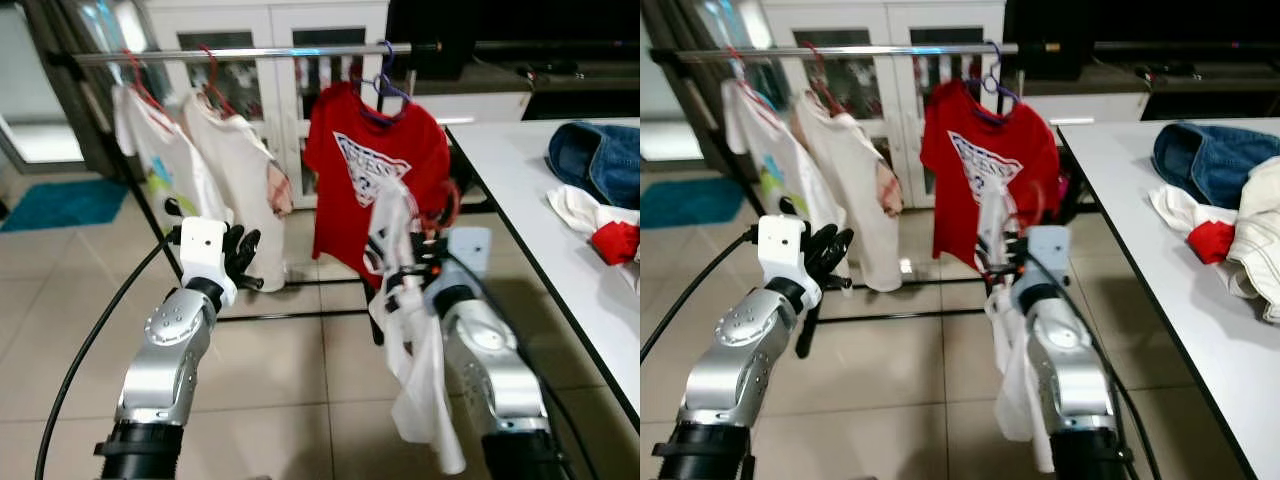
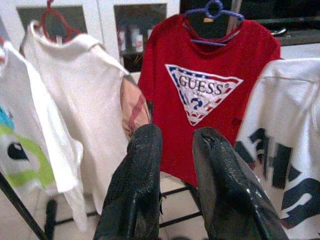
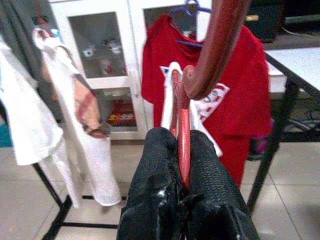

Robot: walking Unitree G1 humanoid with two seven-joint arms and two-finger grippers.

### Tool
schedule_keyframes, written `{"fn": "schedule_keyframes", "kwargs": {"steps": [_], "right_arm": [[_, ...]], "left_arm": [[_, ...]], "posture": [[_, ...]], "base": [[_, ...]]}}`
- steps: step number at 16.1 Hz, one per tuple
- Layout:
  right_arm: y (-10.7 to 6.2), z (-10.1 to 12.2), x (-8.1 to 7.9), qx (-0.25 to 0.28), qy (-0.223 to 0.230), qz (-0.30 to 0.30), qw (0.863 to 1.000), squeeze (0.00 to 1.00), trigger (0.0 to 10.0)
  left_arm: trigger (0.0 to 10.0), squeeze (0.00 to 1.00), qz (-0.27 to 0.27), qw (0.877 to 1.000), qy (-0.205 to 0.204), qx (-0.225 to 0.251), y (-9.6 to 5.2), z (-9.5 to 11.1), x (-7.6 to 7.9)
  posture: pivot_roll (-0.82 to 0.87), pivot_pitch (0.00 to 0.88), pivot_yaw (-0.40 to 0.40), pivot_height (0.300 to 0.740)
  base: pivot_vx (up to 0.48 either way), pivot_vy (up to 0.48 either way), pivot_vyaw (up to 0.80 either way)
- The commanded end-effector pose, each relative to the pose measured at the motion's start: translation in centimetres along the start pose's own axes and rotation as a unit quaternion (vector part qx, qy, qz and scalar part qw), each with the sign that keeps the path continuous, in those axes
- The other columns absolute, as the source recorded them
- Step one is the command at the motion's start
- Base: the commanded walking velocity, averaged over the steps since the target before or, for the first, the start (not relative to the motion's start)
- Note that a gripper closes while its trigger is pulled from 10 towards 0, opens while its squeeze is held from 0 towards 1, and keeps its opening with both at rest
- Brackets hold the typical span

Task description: Hang hanger

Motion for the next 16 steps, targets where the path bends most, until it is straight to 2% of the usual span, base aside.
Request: {"fn": "schedule_keyframes", "kwargs": {"steps": [1, 3, 10, 12, 14, 16], "right_arm": [[0.0, 0.51, 0.23, 0.015, -0.006, -0.003, 1.0, 0.0, 10.0], [-0.04, 0.27, 0.27, 0.009, -0.012, -0.006, 1.0, 0.0, 10.0], [-0.14, 0.18, 0.46, 0.007, -0.011, -0.012, 1.0, 0.0, 10.0], [-0.25, 0.05, 0.57, 0.004, 0.007, -0.017, 1.0, 0.0, 10.0], [-0.27, 0.02, 0.67, 0.002, 0.017, -0.019, 1.0, 0.0, 10.0], [-0.21, 0.03, 0.52, 0.0, 0.013, -0.016, 1.0, 0.0, 10.0]], "left_arm": [[10.0, 0.26, -0.019, 1.0, 0.012, -0.004, -0.05, -0.05, 0.5], [10.0, 0.35, -0.029, 1.0, 0.0, -0.006, -0.19, -0.09, 0.77], [10.0, 0.33, -0.031, 1.0, -0.001, -0.006, -0.14, -0.09, 0.8], [10.0, 0.32, -0.035, 0.999, 0.005, -0.008, -0.14, -0.14, 0.9], [10.0, 0.32, -0.035, 0.999, 0.007, -0.008, -0.15, -0.18, 0.89], [10.0, 0.32, -0.035, 0.999, 0.006, -0.01, -0.15, -0.24, 0.91]], "posture": [[-0.05, 0.0, 0.042, 0.74], [-0.05, 0.0, 0.041, 0.74], [-0.05, 0.0, 0.044, 0.74], [-0.05, 0.0, 0.045, 0.74], [-0.05, 0.0, 0.045, 0.74], [-0.05, 0.0, 0.043, 0.74]], "base": [[0.27, 0.0, 0.0], [0.345, 0.0, 0.0], [0.375, 0.0, 0.0], [0.382, 0.0, 0.0], [0.364, 0.0, 0.8], [0.368, 0.0, 0.0]]}}
Point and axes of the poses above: a point about 5 cm out from each wrist's last joint towards the gripper, its own y axis pointing out of the wrist towards the gripper, its own z axis along the axis of the wrist's last joint, x = y × z, the point moved 1 cm from there along y, pointing out of the wrist towards the gripper, and after that the axes turned 13 degrees about -y, right-handed, at the moved point
